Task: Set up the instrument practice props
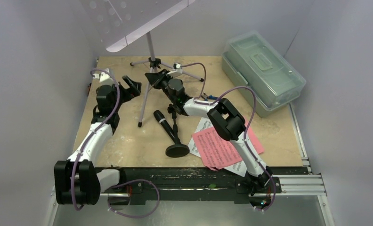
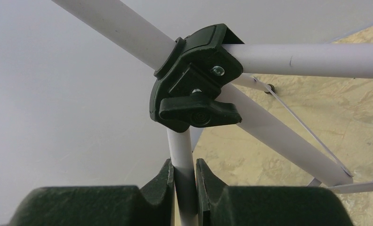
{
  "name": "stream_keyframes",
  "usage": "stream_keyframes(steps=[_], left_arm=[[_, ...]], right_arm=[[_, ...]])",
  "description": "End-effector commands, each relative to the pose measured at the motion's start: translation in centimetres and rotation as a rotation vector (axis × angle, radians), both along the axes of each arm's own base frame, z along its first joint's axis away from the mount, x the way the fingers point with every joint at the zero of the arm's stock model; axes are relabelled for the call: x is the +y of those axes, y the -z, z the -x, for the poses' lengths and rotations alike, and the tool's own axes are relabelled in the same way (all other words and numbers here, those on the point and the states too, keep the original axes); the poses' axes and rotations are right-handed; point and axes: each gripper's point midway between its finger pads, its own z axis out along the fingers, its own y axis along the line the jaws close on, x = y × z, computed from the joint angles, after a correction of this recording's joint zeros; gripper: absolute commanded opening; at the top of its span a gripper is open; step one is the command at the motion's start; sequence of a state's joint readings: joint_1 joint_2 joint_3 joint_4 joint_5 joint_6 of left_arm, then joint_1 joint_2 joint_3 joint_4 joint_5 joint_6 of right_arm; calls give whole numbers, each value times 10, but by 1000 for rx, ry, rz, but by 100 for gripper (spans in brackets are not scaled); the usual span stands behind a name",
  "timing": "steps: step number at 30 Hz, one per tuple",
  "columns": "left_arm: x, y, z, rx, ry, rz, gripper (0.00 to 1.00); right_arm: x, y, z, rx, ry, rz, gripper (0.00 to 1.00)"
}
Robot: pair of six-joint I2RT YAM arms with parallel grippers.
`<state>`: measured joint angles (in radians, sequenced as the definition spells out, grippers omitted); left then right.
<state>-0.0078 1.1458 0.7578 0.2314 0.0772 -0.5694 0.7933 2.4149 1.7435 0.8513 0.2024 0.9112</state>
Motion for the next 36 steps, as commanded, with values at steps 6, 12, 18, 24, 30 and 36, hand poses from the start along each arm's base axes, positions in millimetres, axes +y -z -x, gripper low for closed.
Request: stream_keyframes(steps=[6, 12, 18, 24, 30, 36], left_arm=[[-49, 61, -34, 37, 245, -128, 67], [-71, 79, -55, 40, 281, -234, 54], [-58, 88, -71, 57, 210, -299, 26], [-50, 118, -69, 124, 187, -390, 0], [-49, 119, -65, 134, 171, -462, 0], [-54, 115, -63, 126, 182, -441, 0]], right_arm=[[-35, 3, -30, 172, 157, -57, 0], [-35, 8, -23, 198, 132, -25, 0], [-39, 9, -10, 216, 103, 6, 0], [-42, -2, 10, 175, 9, 127, 32], [-98, -26, 21, -55, -58, 401, 67], [-143, -38, -7, -280, -119, 637, 88]])
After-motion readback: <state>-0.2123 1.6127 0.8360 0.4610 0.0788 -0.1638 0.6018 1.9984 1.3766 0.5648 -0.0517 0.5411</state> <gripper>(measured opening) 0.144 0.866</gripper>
